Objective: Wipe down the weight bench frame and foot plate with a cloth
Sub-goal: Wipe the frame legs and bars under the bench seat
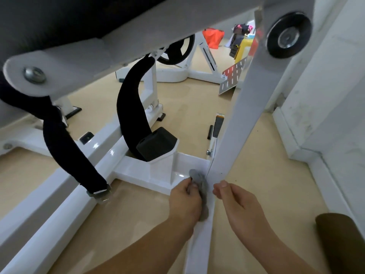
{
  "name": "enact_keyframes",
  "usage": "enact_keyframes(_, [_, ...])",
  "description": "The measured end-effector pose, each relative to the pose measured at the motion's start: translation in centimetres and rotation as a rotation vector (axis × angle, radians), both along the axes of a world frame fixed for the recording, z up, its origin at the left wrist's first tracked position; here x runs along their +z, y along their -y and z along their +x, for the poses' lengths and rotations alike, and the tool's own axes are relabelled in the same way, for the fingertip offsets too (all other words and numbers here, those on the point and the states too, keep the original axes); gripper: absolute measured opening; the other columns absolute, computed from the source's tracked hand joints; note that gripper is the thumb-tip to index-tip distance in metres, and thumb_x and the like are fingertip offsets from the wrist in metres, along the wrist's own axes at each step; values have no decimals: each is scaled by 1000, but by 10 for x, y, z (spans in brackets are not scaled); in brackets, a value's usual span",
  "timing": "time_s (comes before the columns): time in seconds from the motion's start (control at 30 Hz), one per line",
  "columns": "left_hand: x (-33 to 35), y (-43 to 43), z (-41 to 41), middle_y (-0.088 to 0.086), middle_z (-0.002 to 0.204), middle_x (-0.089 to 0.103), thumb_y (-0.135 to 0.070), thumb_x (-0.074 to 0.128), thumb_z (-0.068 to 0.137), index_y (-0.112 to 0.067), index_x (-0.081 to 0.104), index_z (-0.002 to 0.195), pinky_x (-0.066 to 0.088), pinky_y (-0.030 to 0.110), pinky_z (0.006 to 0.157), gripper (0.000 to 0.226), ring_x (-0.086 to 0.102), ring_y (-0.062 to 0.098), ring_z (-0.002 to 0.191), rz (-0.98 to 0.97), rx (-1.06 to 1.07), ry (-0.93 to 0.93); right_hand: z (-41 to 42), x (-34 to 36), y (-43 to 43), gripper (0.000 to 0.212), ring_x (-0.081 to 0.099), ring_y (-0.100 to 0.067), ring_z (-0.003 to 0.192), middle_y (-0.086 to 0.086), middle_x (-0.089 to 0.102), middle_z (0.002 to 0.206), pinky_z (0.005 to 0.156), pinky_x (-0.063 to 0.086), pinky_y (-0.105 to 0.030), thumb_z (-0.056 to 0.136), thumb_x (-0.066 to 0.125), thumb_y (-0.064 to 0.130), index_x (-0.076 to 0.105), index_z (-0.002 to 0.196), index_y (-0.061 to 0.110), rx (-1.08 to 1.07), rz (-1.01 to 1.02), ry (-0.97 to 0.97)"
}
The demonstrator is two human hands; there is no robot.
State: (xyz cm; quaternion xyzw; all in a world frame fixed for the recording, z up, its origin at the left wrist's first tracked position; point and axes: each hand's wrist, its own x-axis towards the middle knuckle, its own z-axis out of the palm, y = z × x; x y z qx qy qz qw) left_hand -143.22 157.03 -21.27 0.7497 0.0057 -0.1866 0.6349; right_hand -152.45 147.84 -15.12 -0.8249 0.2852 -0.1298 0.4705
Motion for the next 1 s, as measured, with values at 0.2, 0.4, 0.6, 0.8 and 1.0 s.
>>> enact_keyframes(0.2, [70, 21, 27, 4, 105, 69, -28, 41, 110, -24, 68, 103, 55, 43, 97, 28, 66, 24, 104, -49, -135, -18, 9, 77, -1, 33, 65, -13, 84, -8, 70, 85, 69, 49, -21, 102, 50, 36, 68, 88, 12, -21, -96, 241])
enact_keyframes(0.4, [114, 43, 12, 9, 115, 65, -26, 36, 110, -20, 65, 121, 50, 42, 95, 32, 62, 22, 98, -173, 0, -198, 15, 118, 19, 18, 58, -8, 104, 7, 53, 114, 83, 49, -24, 96, 55, 42, 49, 104, 28, -170, -276, 354])
enact_keyframes(0.6, [195, 38, 13, -4, 111, 74, -24, 40, 110, -26, 68, 123, 59, 29, 81, 31, 71, 12, 99, -394, -49, 281, 18, 139, 14, 52, 49, 0, 135, 28, 49, 144, 109, 49, -38, 102, 49, 44, 32, 150, 40, 66, -169, 390])
enact_keyframes(0.8, [198, 30, 30, -1, 109, 78, -47, 41, 109, -28, 70, 123, 53, 26, 84, 37, 71, 11, 98, -389, -372, -124, 18, 137, 20, 62, 48, 11, 131, 25, 43, 154, 97, 41, -3, 106, 39, 39, 10, 161, 46, 93, -194, 325])
enact_keyframes(1.0, [226, 43, 36, -17, 141, 62, -48, 35, 109, -46, 50, 145, 44, 33, 111, 39, 58, 5, 129, -552, -366, 194, 16, 134, 26, 57, 47, 27, 117, 32, 56, 134, 83, 35, 7, 106, 42, 36, 18, 149, 65, 28, -168, 331])
